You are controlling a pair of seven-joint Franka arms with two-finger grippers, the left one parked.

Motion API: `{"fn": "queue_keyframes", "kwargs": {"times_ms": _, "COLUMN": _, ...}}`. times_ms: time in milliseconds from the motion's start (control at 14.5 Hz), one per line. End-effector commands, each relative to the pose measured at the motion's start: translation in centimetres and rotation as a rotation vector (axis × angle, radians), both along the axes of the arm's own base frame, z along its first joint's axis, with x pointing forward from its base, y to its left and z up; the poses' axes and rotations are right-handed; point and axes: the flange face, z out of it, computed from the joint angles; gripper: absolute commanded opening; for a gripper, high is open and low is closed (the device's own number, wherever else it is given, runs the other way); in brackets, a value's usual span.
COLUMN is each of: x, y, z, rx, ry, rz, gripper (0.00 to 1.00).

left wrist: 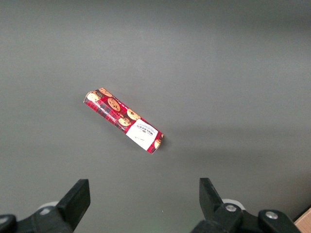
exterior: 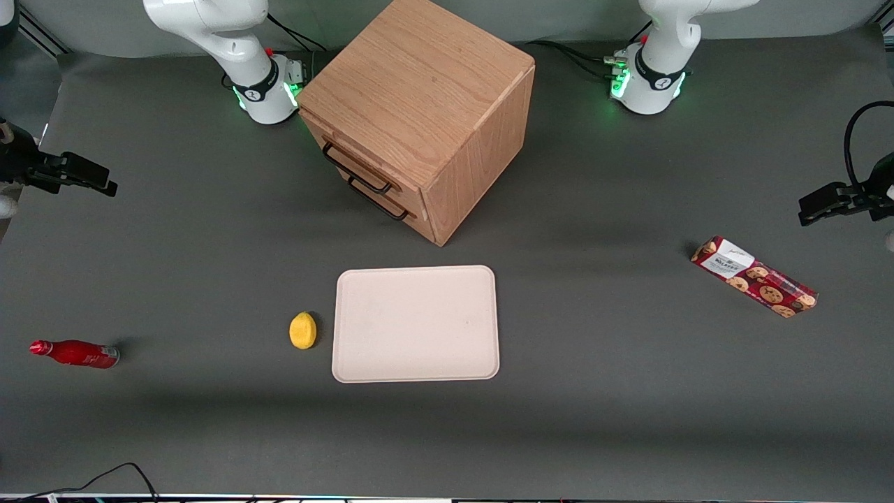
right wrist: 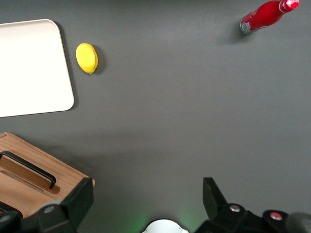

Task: Open upper drawer

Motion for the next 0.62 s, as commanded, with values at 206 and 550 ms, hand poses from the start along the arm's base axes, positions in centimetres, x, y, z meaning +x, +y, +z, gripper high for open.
{"fn": "queue_keyframes", "kwargs": {"times_ms": 206, "x": 0.40, "y": -0.47, "z": 0.89, "rx": -0.022, "ry": -0.009, "rz": 0.003, "gripper": 1.00}}
{"fn": "queue_keyframes", "kwargs": {"times_ms": 550, "x": 0.37, "y": -0.55, "z": 0.73, "rx": -0.021, "ry": -0.004, "rz": 0.012, "gripper": 1.00}}
